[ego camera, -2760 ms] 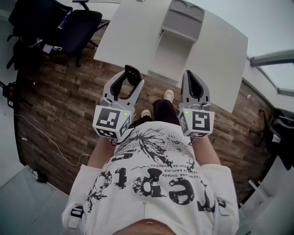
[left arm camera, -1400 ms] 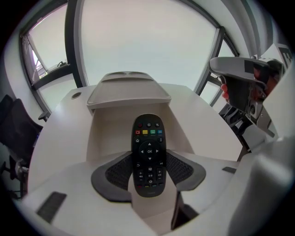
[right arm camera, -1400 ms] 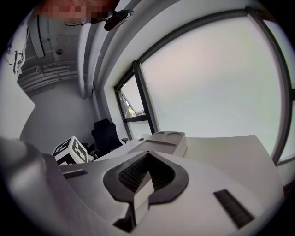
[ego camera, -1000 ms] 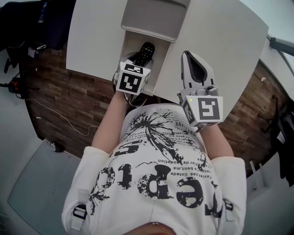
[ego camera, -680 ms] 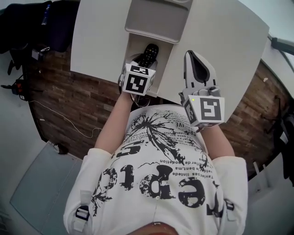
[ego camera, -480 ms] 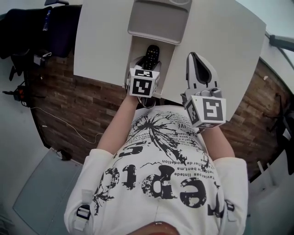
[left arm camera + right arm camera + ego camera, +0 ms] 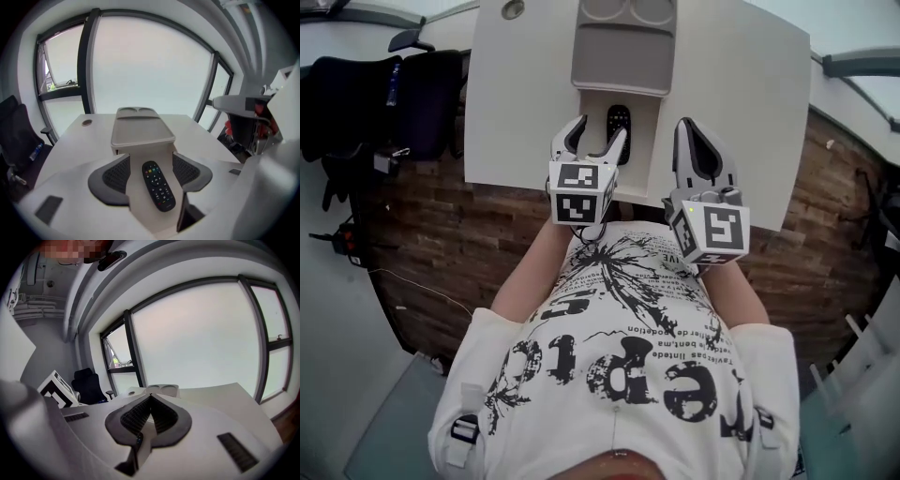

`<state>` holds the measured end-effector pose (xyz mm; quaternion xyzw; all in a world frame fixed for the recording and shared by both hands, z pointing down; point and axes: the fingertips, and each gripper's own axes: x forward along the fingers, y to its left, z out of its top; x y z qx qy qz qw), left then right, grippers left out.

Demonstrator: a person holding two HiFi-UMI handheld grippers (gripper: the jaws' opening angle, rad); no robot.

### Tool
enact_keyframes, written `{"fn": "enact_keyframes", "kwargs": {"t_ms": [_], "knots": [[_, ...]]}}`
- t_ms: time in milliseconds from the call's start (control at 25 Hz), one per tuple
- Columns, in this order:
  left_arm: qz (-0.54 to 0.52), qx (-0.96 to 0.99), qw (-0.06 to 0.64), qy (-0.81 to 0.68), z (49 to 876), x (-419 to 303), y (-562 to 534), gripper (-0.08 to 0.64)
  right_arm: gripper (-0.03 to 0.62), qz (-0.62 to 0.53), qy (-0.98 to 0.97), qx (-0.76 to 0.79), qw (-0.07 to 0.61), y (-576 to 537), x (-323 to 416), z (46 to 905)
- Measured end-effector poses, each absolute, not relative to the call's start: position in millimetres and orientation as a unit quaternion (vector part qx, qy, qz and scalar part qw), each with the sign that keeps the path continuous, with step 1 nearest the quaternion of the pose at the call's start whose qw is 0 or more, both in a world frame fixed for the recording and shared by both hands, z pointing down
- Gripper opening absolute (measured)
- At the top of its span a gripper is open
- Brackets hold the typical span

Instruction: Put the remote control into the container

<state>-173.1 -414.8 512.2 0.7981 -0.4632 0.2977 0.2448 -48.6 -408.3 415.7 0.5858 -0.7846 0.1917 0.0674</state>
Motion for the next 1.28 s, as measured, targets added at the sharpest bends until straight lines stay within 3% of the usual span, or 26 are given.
{"fn": "enact_keyframes", "kwargs": {"t_ms": [80,240,280,520,720,920,1280], "knots": [[0.27,0.813,0.235,-0.459,487,-176,-416,0.258,0.002,0.183,-0.78,0.594,0.067,-403,-52,407],[0.186,0.85,0.169,-0.464,427,-179,-436,0.034,0.002,0.141,-0.775,0.613,0.054,-410,-54,383],[0.168,0.856,0.15,-0.466,412,-182,-437,0.02,0.002,0.133,-0.775,0.616,0.052,-408,-56,377],[0.048,0.88,0.054,-0.47,335,-201,-436,0.02,0.002,0.077,-0.771,0.63,0.051,-389,-68,345],[0.0,0.881,0.01,-0.473,303,-207,-425,0.02,0.002,0.071,-0.759,0.646,0.037,-376,-64,333],[-0.026,0.876,-0.087,-0.473,271,-203,-409,0.02,0.002,0.055,-0.76,0.646,0.037,-372,-68,329],[0.017,0.879,-0.072,-0.472,288,-204,-410,0.02,0.002,0.023,-0.755,0.652,0.058,-371,-74,324]]}}
